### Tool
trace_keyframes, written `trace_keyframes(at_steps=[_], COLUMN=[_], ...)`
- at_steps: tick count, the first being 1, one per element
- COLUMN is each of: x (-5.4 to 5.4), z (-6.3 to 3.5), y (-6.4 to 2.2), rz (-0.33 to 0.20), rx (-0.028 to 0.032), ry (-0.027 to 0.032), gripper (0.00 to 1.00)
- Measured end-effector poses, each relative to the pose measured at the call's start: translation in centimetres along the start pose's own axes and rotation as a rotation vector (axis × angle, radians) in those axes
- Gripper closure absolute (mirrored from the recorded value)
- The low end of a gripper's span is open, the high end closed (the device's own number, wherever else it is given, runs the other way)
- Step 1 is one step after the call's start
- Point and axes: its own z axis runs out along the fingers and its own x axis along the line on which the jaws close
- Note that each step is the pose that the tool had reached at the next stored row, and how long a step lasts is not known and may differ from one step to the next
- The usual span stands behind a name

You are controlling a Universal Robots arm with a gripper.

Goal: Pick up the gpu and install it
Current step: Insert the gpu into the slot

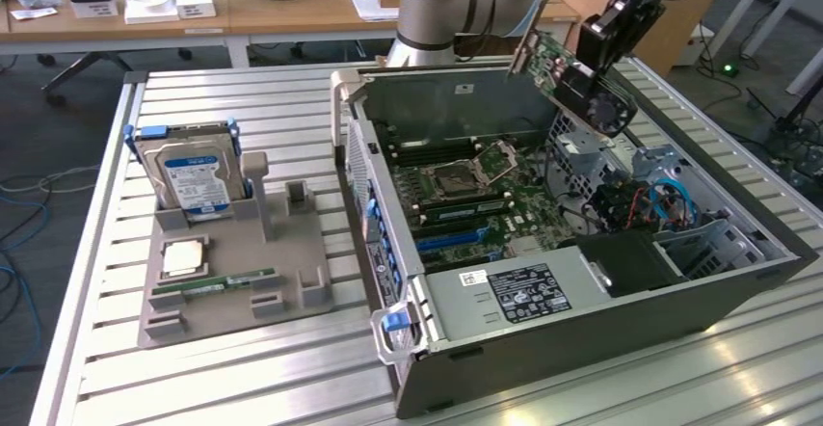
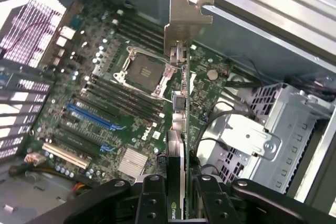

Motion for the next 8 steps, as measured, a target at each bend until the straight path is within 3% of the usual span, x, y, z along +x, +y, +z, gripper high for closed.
trace_keyframes(at_steps=[8], x=[0.0], z=[0.07], y=[-0.01], rz=[-0.145], rx=[-0.0016], ry=[0.0169], gripper=[0.74])
